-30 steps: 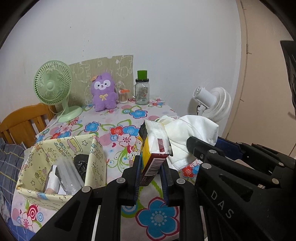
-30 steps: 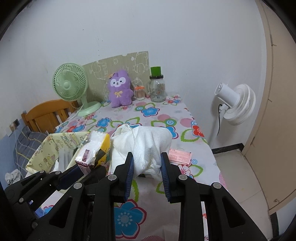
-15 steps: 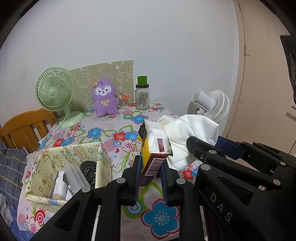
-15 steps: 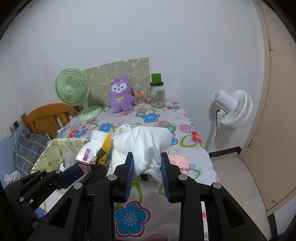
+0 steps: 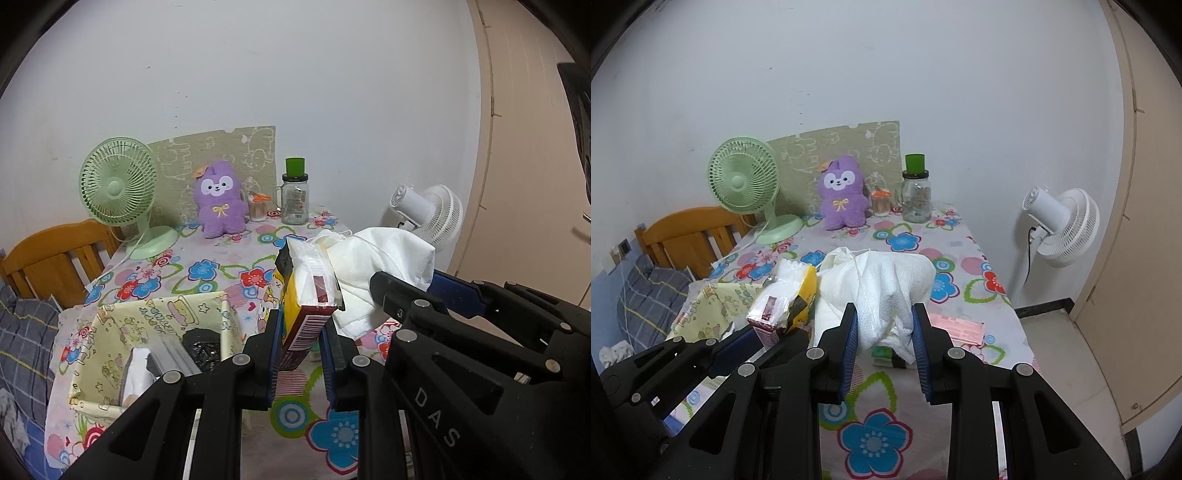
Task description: Organize soft objects
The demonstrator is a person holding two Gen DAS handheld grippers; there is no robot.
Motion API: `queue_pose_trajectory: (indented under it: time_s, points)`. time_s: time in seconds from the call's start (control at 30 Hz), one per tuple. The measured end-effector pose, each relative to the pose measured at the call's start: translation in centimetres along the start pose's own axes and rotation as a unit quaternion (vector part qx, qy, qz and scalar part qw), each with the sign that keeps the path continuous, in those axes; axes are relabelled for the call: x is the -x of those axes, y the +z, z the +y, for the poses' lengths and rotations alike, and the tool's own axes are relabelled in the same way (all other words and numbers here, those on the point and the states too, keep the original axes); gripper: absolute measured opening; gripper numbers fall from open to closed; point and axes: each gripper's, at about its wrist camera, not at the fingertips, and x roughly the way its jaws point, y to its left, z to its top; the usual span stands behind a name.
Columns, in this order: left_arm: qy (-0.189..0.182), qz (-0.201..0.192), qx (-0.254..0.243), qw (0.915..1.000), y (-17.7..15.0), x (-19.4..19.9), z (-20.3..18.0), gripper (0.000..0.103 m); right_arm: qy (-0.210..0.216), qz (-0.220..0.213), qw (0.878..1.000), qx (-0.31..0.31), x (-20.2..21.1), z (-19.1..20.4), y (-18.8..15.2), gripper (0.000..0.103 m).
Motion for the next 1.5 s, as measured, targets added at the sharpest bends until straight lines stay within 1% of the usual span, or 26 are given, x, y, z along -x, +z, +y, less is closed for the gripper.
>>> queue_pose_trajectory:
  time_s: [0.33, 0.77, 1.27, 1.5]
  points:
    - [0.009, 0.004, 0.003, 0.9999, 0.1, 0.2, 2.6, 0.019, 0.009, 0.005, 1.000, 0.012, -0.7, 2.6, 0.6, 0.031]
    - [0.022, 0.014, 0.017, 0.9995, -0.3, -0.7, 6.5, 0.019, 0.026, 0.023, 0.999, 0.019, -2.9, 6.0, 0.8, 0.031]
    - [0.039, 0.036, 0.032, 0.9980, -1.4, -2.6, 10.8, 0.019, 0.039, 0.050, 0.997, 0.046, -5.8, 10.0, 0.7, 0.031]
    - [0.047, 0.053, 0.038, 0.9967, -2.1, -3.9, 12.6, 0.019, 0.047, 0.064, 0.995, 0.057, -7.3, 11.6, 0.5, 0.031]
